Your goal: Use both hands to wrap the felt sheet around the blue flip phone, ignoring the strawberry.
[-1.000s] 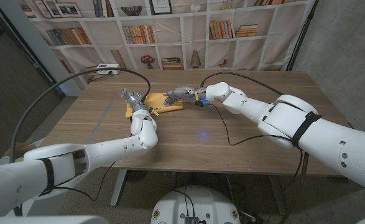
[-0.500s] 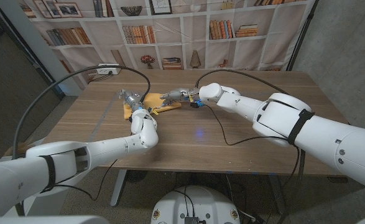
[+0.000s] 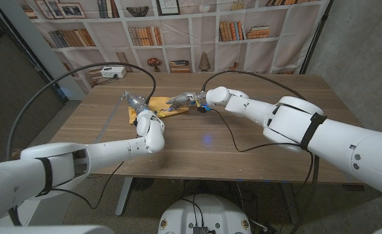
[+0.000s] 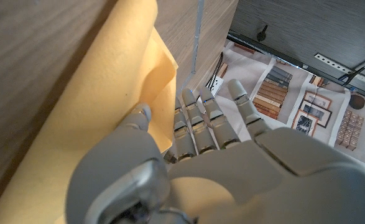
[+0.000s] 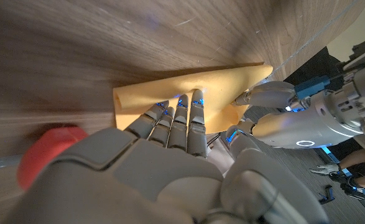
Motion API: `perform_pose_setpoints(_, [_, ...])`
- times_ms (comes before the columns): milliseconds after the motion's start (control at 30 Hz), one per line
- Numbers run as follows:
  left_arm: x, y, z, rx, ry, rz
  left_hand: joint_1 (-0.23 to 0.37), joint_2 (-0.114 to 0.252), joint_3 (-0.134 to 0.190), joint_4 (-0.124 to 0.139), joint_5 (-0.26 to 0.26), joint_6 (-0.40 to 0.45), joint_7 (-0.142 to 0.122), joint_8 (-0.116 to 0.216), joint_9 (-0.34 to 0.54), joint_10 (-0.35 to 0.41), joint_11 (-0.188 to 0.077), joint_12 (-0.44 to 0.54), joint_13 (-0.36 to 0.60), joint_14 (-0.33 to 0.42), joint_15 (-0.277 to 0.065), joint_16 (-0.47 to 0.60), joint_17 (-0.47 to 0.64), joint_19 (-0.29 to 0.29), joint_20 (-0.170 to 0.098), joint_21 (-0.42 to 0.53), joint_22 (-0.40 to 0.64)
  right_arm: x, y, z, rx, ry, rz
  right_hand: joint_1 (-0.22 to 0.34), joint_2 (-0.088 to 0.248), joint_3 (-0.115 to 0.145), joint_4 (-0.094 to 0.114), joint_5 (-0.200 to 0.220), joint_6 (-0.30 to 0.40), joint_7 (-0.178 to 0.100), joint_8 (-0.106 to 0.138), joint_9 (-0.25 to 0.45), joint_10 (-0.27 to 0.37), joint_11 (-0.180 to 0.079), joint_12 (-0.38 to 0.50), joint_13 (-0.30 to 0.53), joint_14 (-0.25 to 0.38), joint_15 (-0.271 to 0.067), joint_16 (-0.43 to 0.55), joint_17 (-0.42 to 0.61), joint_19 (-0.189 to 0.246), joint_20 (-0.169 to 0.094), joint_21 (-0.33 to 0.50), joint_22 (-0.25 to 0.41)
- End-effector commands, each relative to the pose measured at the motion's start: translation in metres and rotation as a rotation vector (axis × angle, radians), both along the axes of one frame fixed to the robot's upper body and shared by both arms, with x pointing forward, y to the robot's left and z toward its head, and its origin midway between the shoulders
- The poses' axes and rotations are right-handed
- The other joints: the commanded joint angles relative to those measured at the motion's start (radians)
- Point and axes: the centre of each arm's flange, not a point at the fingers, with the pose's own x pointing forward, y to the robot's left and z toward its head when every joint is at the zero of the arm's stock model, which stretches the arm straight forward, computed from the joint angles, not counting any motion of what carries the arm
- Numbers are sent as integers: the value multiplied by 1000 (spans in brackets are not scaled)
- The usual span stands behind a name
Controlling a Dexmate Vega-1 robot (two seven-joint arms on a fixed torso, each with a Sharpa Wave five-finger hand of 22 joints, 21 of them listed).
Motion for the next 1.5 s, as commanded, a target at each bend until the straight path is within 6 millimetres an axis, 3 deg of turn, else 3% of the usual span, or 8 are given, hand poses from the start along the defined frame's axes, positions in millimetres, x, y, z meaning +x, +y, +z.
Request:
perform_pose_setpoints(33, [-25, -2, 12, -38, -149, 7, -71, 48, 5, 42, -10, -92, 12, -18, 6, -53, 29, -28, 1, -38, 28, -4, -5, -35, 23, -14, -1, 1, 2, 0, -27, -17, -17, -1, -1, 9, -6, 3, 2, 8, 6, 2, 7, 5, 1, 3, 13, 2, 3, -1, 8, -32, 6, 3])
perform_pose_setpoints(233, [-35, -7, 14, -4, -275, 3, -64, 84, 47, 38, -2, -122, 16, -14, 5, -67, 36, -39, -4, -39, 23, -2, -14, -17, 15, -10, -2, 2, 3, 0, -29, -19, -29, 0, -3, 10, -8, 3, 2, 7, 6, 2, 8, 5, 2, 2, 15, 4, 2, -1, 9, -33, 5, 3])
perform_pose_setpoints(300, [-39, -8, 13, -11, -307, -28, -53, 75, 91, 18, 3, -228, 8, -27, 2, -106, 37, -61, -12, -40, 24, 0, -25, -11, 14, -12, -3, 3, 3, -1, -30, -17, -36, 1, -4, 10, -9, 3, 1, 8, 6, 2, 7, 7, 2, 2, 15, 3, 2, -1, 9, -32, 5, 3])
perform_pose_setpoints(467, [-48, -7, 11, -15, -441, -77, -72, 61, 100, 19, -2, -285, -7, -23, -1, -125, 50, -71, -20, -50, 36, -1, -28, -1, 16, -12, -3, 3, 4, -1, -31, -17, -44, 3, -6, 11, -13, 3, -1, 10, 5, 2, 5, 7, 1, 2, 15, 3, 1, -2, 8, -31, 4, 3])
perform_pose_setpoints(567, [-49, -8, 14, -13, -423, -72, -108, 68, 114, 32, -4, -181, 10, 22, -2, -75, 47, -55, -30, -37, 32, 9, -31, 9, 16, -13, -3, 4, 4, -1, -31, -20, -47, 5, -7, 11, -15, 3, -1, 10, 5, 2, 7, 7, 1, 2, 14, 3, 0, -2, 7, -31, 3, 3])
perform_pose_setpoints(833, [-44, -1, 13, -129, -310, -77, -103, 59, 187, -14, 2, -20, 15, 58, -7, 33, 19, -29, -57, 72, -17, 38, -51, 66, -11, 5, -2, 3, 6, 1, -33, -32, -49, 9, -9, 13, -20, 3, -2, 11, 5, 2, 5, 5, 1, 2, 12, 5, -2, -2, 6, -33, 2, 3])
perform_pose_setpoints(1067, [-40, 23, 17, -445, -148, -136, -213, 66, 175, 77, -16, 34, 125, 47, -9, 68, 82, -38, -92, 102, 23, 40, -54, 92, -2, 25, 6, 3, 6, 3, -33, -41, -45, 11, -9, 15, -22, 3, -3, 10, 5, 2, 3, 5, 0, 1, 13, 4, -3, -2, 5, -33, 1, 3])
perform_pose_setpoints(1500, [-22, 36, 6, -534, 62, -84, -385, 30, 104, 132, 3, 59, 166, 17, -15, 26, 100, -78, -144, -25, 74, -18, -63, 10, 26, -40, -14, 2, 3, 5, -32, -47, -29, 14, -9, 17, -27, 3, -3, 12, 6, 2, 5, 7, 1, 1, 13, 4, -3, -2, 4, -34, 0, 3])
